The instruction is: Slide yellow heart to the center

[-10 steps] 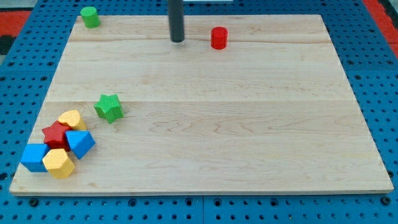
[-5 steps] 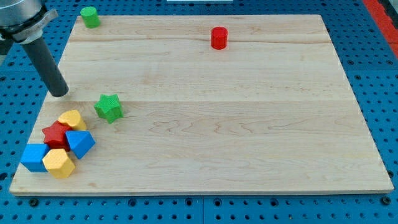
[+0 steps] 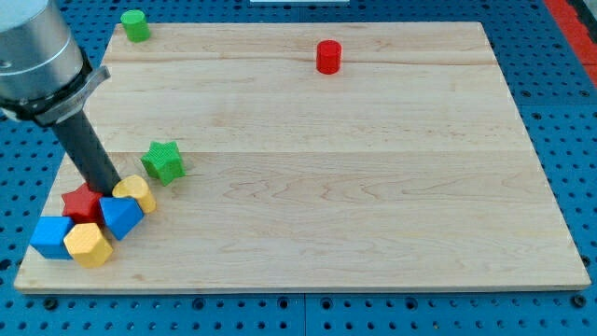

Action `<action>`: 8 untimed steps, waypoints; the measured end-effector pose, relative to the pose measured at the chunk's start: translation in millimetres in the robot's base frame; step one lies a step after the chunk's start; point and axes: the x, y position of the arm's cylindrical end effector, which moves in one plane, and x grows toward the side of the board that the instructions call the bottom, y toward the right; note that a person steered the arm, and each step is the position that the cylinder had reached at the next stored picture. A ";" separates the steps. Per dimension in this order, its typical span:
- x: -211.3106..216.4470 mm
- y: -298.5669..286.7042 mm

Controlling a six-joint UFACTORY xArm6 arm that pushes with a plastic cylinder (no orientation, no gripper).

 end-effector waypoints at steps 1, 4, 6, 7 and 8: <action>6.5 15.7; 8.0 81.0; 8.0 144.0; 7.1 184.7; -4.4 238.9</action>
